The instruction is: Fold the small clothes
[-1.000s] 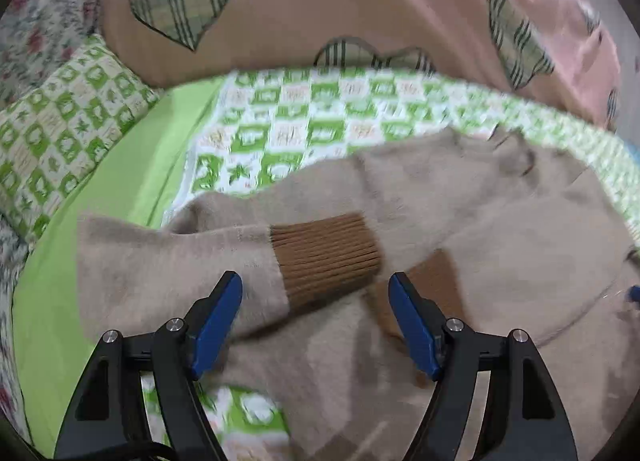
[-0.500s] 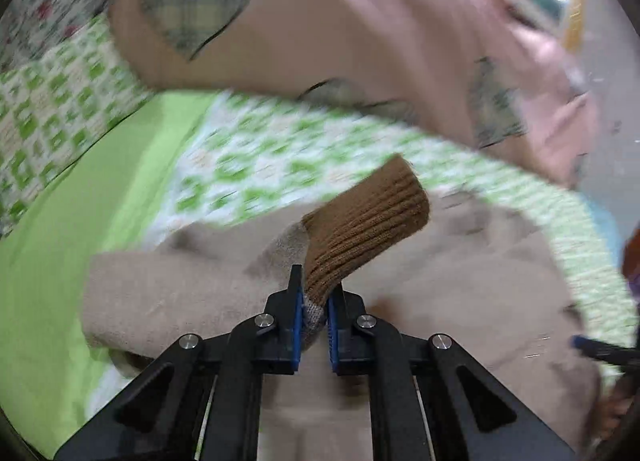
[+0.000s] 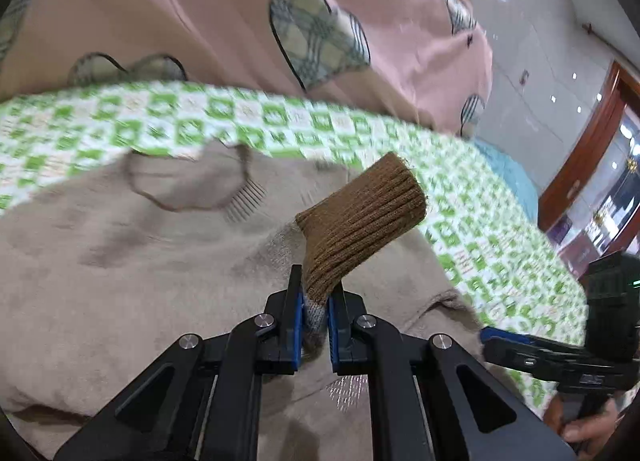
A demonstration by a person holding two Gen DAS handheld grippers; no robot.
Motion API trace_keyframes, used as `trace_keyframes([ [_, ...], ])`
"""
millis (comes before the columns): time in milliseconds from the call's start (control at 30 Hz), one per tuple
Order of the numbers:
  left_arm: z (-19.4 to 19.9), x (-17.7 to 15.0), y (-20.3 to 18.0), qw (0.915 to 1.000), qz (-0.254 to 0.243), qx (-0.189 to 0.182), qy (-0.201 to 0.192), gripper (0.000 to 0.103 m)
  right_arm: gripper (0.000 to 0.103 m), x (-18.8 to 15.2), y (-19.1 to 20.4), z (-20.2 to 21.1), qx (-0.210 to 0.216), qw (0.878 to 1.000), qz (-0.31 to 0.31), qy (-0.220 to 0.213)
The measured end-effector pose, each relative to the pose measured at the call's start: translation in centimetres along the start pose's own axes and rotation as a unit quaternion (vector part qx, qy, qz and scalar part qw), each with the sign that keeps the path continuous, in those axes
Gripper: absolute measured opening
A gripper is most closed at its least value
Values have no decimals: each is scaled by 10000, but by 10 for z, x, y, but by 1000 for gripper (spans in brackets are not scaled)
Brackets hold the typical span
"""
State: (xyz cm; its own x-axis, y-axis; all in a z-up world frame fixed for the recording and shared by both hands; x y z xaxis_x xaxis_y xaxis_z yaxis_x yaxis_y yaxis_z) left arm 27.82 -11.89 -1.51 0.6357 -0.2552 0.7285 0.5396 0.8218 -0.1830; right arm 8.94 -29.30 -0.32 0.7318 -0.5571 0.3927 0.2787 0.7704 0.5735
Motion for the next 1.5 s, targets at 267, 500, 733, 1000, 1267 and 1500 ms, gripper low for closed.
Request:
trace_keyframes([
  [267,-28,-18,-1,9987,-47,-98,497,44,61,5,-7,-5,36,9999,-143,27],
  [500,60,-54,31,9984,18,543,168,55,61,15,15,-22,248,9992,314,76],
  [733,132,-123,131,9746,946,2002,331,56,61,29,27,-62,112,9961,777,403],
  [1000,124,-146,187,9610,1386,2315,607,56,36,25,47,-100,-89,9850,1580,683],
  [1267,117,-140,193,9591,1350,2410,620,56,8,61,52,-30,1338,9869,552,705],
  [1500,118,-140,196,9546,1518,2501,567,57,8,110,22,-41,524,9971,-388,404],
])
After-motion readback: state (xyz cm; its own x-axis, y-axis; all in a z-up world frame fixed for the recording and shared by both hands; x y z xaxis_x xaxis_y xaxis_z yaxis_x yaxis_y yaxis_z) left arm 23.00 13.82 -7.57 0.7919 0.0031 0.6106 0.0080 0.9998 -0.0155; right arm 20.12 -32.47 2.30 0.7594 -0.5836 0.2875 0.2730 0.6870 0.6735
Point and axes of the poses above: each gripper's, at about its wrist camera, not at the fingertips, and z roughly against the way its jaws point, y to its left, x to its top, the point moved 3 cm from there along -z, roughly the way its jaws point, and after that the axes turned 12 degrees about -z, right-handed, at the moved point
